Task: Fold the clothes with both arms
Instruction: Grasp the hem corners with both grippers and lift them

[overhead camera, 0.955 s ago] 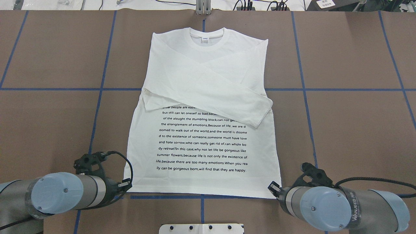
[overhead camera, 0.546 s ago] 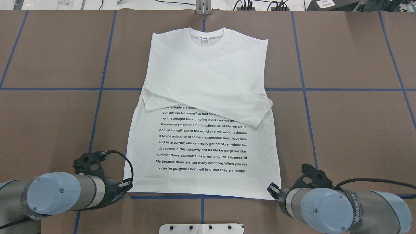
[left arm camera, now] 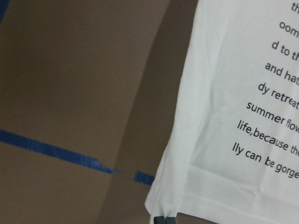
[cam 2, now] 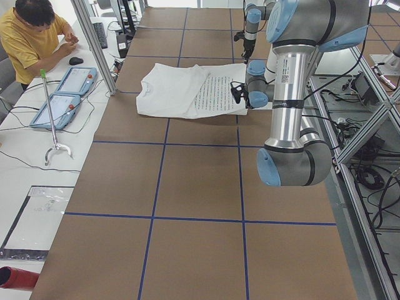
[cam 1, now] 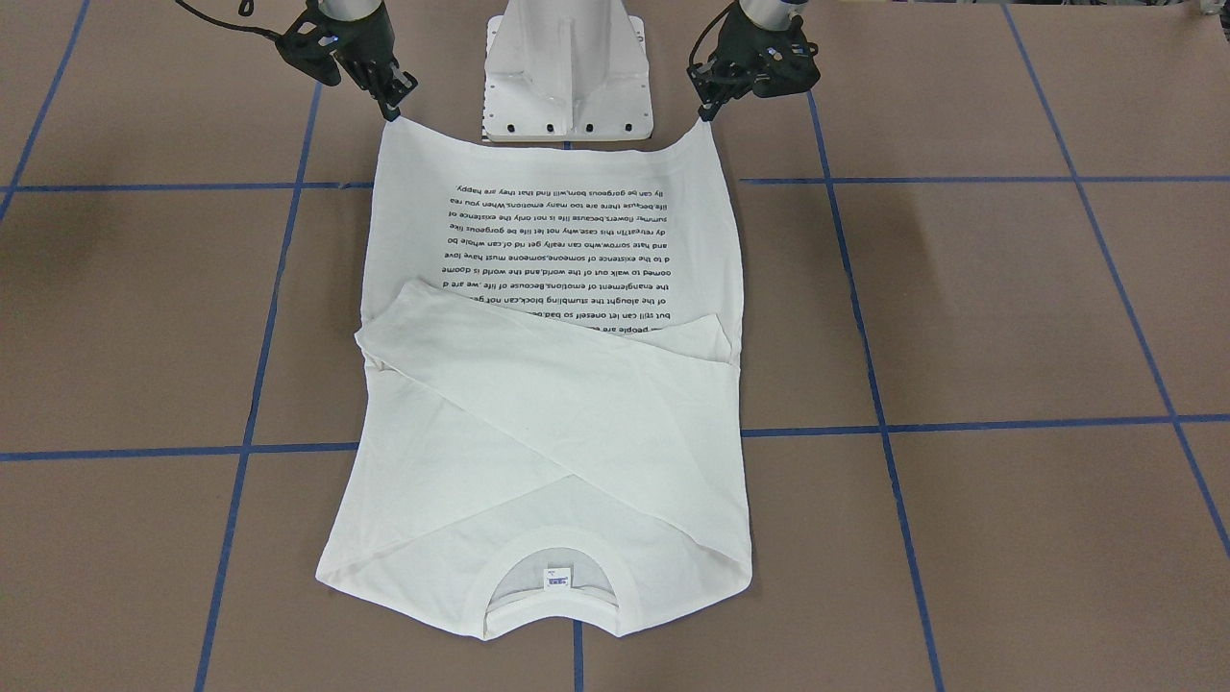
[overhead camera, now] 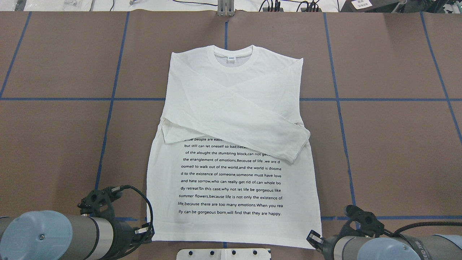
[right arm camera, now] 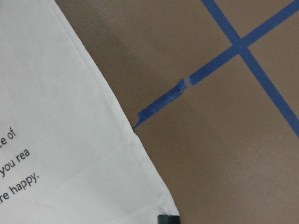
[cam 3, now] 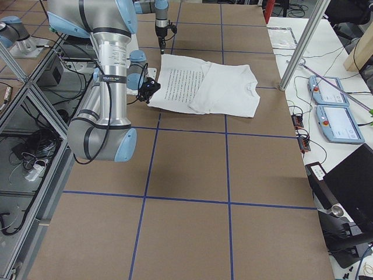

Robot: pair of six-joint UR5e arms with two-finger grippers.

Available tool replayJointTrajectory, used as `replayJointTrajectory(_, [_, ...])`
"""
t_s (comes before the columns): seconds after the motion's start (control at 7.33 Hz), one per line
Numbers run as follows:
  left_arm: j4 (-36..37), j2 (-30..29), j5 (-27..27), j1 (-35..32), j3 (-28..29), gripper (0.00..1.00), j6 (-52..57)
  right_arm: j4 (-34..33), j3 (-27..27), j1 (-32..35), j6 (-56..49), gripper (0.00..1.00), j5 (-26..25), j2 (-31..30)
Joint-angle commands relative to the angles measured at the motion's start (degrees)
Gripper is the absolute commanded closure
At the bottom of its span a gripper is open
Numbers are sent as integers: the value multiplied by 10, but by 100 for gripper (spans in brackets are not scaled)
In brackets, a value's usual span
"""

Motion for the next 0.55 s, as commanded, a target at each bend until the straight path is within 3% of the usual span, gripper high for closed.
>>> replayJointTrajectory(0.0, [8, 2, -1, 5, -31, 100, -11, 0, 25, -2, -1, 100, 0, -19])
replayJointTrajectory(0.41, [34, -9, 1, -35, -49, 100, 14, -1, 24, 82, -26, 100, 5, 1])
